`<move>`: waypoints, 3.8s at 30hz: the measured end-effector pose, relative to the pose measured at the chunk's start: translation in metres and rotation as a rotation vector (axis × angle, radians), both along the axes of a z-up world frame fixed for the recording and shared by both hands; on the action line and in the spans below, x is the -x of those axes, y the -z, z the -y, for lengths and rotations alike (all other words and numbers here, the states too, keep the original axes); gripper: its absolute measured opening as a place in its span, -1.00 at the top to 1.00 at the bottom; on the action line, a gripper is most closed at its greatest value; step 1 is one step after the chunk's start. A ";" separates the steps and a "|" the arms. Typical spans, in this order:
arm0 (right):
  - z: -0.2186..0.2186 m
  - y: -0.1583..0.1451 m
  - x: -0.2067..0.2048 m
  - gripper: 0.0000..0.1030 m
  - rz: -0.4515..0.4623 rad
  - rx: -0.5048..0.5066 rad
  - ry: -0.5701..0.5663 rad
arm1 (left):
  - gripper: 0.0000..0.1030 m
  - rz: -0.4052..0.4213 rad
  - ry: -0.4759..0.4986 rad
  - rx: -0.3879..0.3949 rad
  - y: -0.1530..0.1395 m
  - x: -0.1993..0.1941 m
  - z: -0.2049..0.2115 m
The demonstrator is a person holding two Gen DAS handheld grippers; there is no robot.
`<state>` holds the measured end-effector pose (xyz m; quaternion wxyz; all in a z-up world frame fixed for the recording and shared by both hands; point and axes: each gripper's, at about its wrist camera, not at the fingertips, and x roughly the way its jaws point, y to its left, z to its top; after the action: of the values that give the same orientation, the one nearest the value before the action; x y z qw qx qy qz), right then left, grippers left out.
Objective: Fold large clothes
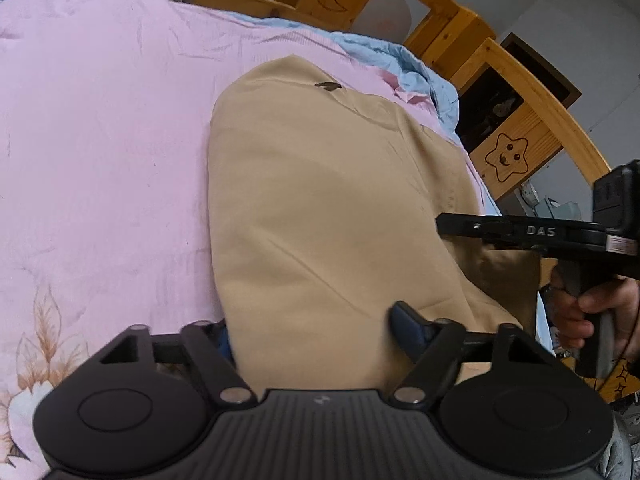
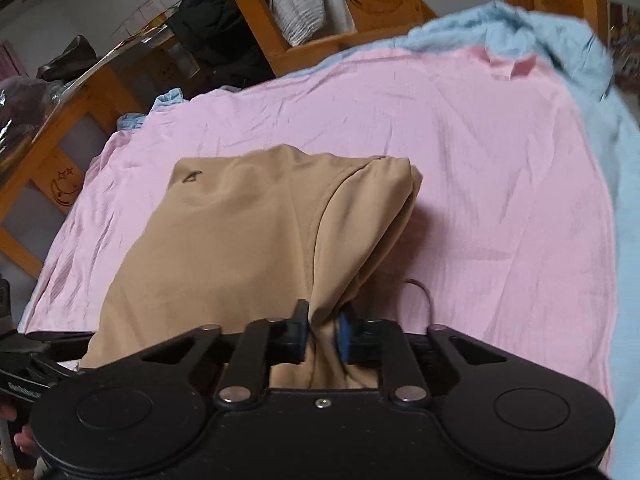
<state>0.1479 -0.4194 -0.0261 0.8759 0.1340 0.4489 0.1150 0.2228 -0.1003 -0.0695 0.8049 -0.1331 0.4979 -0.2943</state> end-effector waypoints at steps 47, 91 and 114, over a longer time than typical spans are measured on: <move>-0.138 -0.007 -0.193 0.45 0.153 -0.019 -0.046 | -0.74 0.091 -0.304 -0.144 -0.013 -0.144 -0.122; -0.147 -0.103 0.163 -0.99 0.682 0.135 0.208 | -0.99 0.592 -0.419 -0.312 -0.140 0.133 -0.130; -0.177 -0.023 0.190 -0.99 0.517 0.261 0.148 | -0.99 0.609 -0.483 -0.431 -0.081 0.174 -0.136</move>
<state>-0.0422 -0.2426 -0.0031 0.9770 0.0192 0.2111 0.0224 0.0486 0.0357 0.0119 0.9698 0.0181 0.2428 -0.0131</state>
